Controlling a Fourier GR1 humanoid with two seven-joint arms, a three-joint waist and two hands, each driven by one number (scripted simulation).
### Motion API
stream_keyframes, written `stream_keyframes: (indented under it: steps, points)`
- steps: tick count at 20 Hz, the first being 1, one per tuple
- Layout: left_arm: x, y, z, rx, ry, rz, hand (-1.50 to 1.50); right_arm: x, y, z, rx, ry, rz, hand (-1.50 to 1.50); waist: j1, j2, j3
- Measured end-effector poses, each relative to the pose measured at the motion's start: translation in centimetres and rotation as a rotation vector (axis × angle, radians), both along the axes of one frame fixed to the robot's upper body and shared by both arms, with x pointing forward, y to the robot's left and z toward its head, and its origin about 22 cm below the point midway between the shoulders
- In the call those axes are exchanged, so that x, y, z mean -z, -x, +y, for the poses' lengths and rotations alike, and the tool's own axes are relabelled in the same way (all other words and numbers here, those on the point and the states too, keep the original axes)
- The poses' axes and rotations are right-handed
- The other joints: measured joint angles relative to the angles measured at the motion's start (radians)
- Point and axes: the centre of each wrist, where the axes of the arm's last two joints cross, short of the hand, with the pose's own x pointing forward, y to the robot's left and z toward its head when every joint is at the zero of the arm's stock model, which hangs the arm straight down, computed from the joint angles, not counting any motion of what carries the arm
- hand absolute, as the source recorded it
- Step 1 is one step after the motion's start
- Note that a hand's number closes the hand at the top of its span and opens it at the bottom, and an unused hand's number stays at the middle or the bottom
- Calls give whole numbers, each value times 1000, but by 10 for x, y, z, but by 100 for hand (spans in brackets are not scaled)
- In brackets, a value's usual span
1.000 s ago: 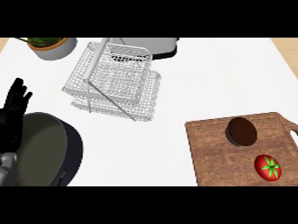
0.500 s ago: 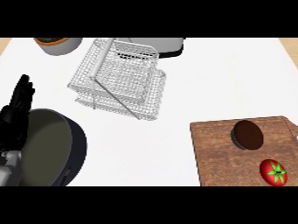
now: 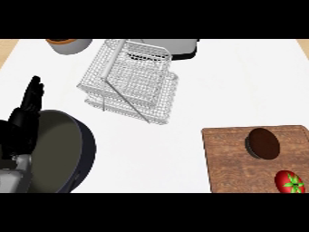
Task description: Pick the tomato from the cutting board and place it in the tiered basket
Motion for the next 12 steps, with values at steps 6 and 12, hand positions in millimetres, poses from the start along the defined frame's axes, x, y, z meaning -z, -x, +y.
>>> stream_keyframes:
  steps: [6,12]
  points:
    - [0,-1,-8,17,-3,-14,0,2,-1,14,37,64,145,-150,22,4,1]
    - [1,-2,-16,35,1,-17,0,7,-7,30,58,68,248,-150,37,4,4]
